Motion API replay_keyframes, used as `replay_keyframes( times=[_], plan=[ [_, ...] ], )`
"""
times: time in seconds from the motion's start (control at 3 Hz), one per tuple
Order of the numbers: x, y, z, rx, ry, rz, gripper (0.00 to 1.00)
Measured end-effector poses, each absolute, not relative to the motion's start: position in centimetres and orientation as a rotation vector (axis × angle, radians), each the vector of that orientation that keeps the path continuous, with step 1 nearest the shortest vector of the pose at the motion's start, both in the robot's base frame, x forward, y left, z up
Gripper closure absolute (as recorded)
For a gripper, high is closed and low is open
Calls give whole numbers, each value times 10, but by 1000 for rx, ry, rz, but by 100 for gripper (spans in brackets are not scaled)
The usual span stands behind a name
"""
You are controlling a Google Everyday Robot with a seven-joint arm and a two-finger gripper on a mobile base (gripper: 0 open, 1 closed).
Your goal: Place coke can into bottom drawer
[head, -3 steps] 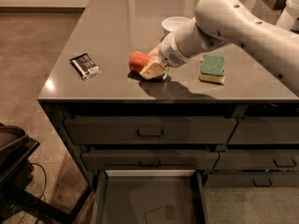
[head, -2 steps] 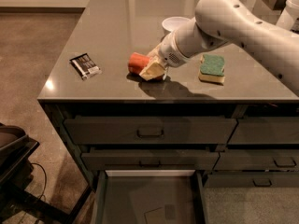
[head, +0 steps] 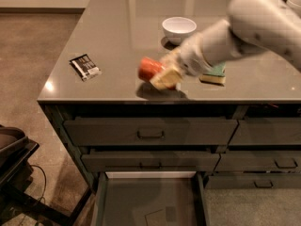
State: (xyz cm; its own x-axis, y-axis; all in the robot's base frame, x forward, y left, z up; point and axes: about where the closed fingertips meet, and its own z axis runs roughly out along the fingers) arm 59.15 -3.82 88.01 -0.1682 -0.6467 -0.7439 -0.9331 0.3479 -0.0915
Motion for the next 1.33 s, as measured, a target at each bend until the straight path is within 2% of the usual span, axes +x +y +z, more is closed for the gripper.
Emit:
replay_keyframes(
  times=[0.67, 1.0, 1.33],
  plan=[
    [446, -74, 891, -1077, 2033, 585, 100],
    [423, -98, 866, -965, 2109, 608, 100],
    [422, -98, 865, -968, 2110, 606, 100]
  ],
)
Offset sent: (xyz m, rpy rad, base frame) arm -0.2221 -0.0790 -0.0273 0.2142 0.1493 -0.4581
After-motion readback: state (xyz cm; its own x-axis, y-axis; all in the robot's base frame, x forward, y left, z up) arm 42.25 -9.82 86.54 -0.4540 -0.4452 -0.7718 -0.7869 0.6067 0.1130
